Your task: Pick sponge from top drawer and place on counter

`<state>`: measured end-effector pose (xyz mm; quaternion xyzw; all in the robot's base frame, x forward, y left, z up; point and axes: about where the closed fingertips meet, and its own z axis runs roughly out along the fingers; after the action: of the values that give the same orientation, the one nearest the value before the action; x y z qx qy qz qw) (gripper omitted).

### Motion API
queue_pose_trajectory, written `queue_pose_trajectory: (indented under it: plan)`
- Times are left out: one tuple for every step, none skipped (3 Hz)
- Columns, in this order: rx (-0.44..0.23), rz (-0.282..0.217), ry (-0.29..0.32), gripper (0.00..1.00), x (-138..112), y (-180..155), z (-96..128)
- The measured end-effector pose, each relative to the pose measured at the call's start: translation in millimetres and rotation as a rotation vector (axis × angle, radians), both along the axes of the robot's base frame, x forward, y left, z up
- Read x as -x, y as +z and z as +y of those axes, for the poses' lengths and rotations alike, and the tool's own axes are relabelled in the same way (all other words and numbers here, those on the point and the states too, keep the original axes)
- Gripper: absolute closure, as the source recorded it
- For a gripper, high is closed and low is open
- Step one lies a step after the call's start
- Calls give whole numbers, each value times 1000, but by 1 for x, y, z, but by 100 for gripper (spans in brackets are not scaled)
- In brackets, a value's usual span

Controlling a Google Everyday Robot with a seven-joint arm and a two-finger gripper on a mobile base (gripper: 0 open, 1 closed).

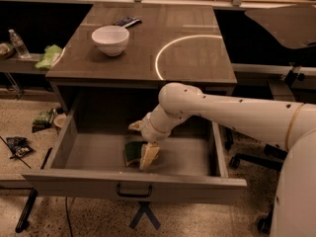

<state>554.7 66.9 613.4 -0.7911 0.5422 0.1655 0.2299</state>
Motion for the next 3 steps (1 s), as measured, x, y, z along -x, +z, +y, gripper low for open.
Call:
queue_pose_trajectory:
  plan:
    - [10, 4, 25, 41, 3, -12, 2]
    - [3, 5, 24, 72, 2, -3, -3]
    - [-44, 14, -17, 95, -5, 47, -28]
